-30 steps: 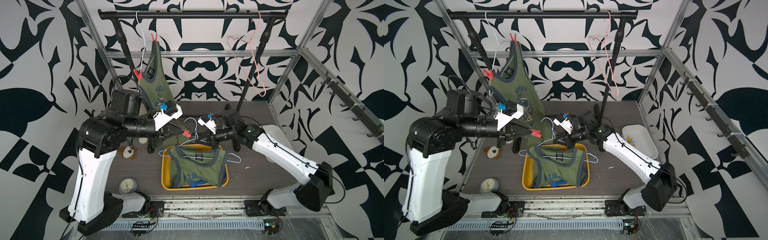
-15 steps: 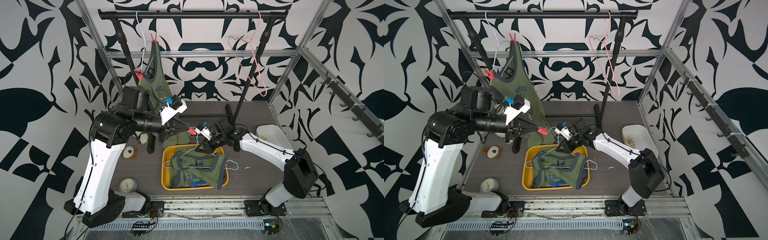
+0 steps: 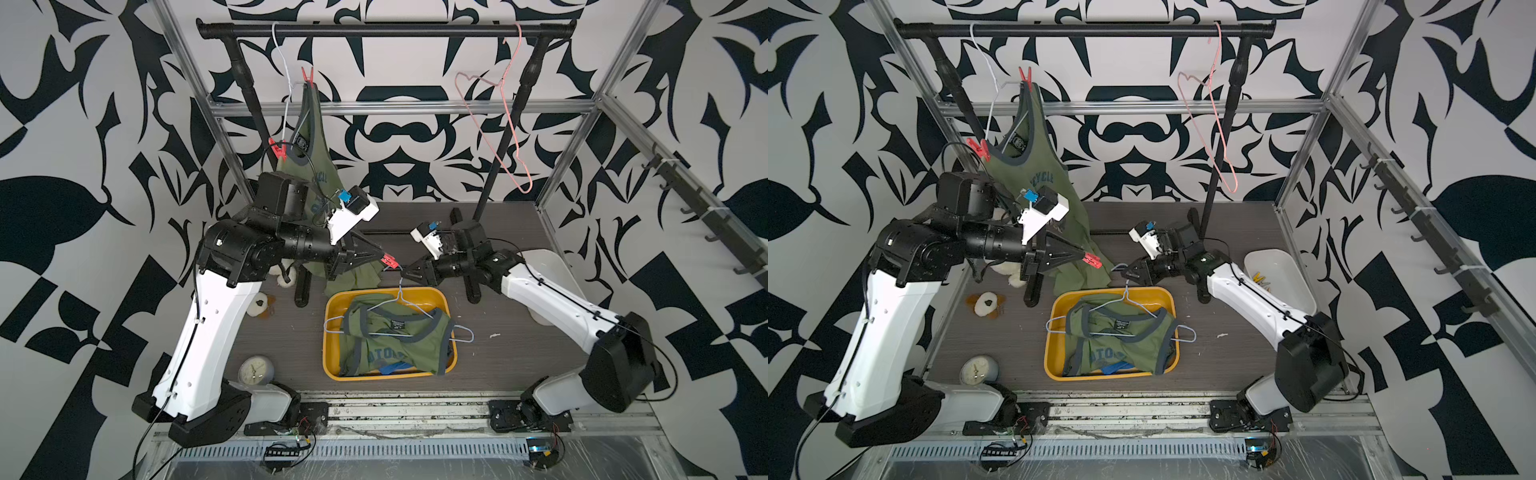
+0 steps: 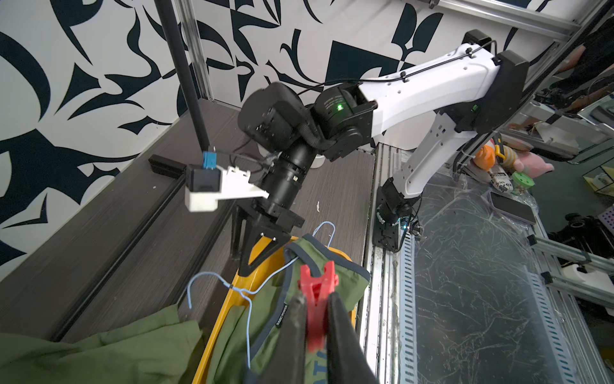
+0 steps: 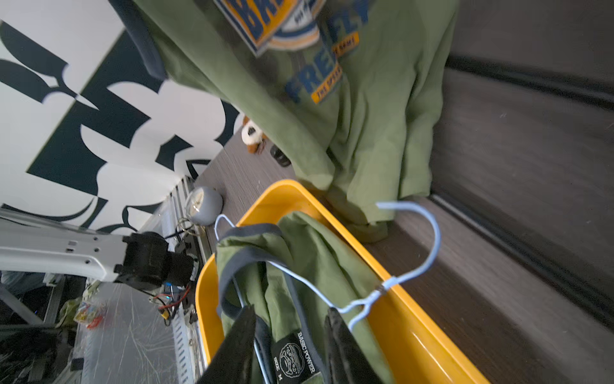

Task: Remove the clothespins securing tank tops to the hanger
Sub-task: Place the hanger in the basket, then place the clothespin in the storage box.

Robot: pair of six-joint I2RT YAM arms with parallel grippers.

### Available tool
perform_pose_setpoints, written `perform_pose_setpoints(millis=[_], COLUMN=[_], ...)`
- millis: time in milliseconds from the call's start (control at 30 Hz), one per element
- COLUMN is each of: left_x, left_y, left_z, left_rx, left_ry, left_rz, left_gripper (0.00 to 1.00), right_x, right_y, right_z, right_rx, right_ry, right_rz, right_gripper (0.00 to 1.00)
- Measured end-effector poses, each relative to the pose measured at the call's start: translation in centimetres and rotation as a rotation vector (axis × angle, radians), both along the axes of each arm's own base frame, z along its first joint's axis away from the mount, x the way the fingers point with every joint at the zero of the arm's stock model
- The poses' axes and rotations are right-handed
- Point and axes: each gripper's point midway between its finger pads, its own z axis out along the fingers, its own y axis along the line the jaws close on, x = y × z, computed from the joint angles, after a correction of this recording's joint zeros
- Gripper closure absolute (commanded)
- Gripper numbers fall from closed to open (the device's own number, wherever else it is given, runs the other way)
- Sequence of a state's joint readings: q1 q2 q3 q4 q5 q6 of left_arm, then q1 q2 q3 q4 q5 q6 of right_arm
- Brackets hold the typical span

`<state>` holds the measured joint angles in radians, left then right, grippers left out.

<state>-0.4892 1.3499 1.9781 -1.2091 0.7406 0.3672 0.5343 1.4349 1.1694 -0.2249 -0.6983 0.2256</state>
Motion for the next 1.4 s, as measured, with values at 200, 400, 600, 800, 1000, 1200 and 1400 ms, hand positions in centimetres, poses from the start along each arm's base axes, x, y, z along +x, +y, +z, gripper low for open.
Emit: perform_pose_setpoints(millis=[200,400,600,800,1000,1200,1400], left_x=[1.1,1.8,1.8,1.4,1.0,1.2,1.2], left_y=[-0.6,-1.1,-1.0,-1.1,-1.3,-1.5,-1.6], left_z=[0.2,1.0,2.1,3.1,3.8,3.8,3.8], left_rx=[-0.025,-0.059,-0.119,-0.172,-0.205,-0.211,-0.211], left_ry=[0.037,0.073,0.127,0.169,0.191,0.206,0.212], left_rz=[0.028,0.046,0.036,0.007,-0.024,-0.031,-0.034], left_gripper=[0.87,0.86,0.84,0.83,0.82,0.8,0.77], right_x=[-0.9,-4.7,-7.3,-7.1,-7.6,-9.1,-9.9], right_y=[-1.0,-2.7,-3.6,-2.3,-0.9,-0.4,0.0], right_z=[6.4,13.5,18.5,18.8,19.7,21.1,21.5], right_rx=[0.144,0.341,0.5,0.555,0.581,0.615,0.627], right_ry=[-0.12,-0.234,-0.298,-0.235,-0.204,-0.233,-0.23], right_rz=[-0.043,-0.033,0.013,0.06,0.116,0.166,0.194], right_gripper=[0.63,0.61,0.59,0.56,0.56,0.56,0.55])
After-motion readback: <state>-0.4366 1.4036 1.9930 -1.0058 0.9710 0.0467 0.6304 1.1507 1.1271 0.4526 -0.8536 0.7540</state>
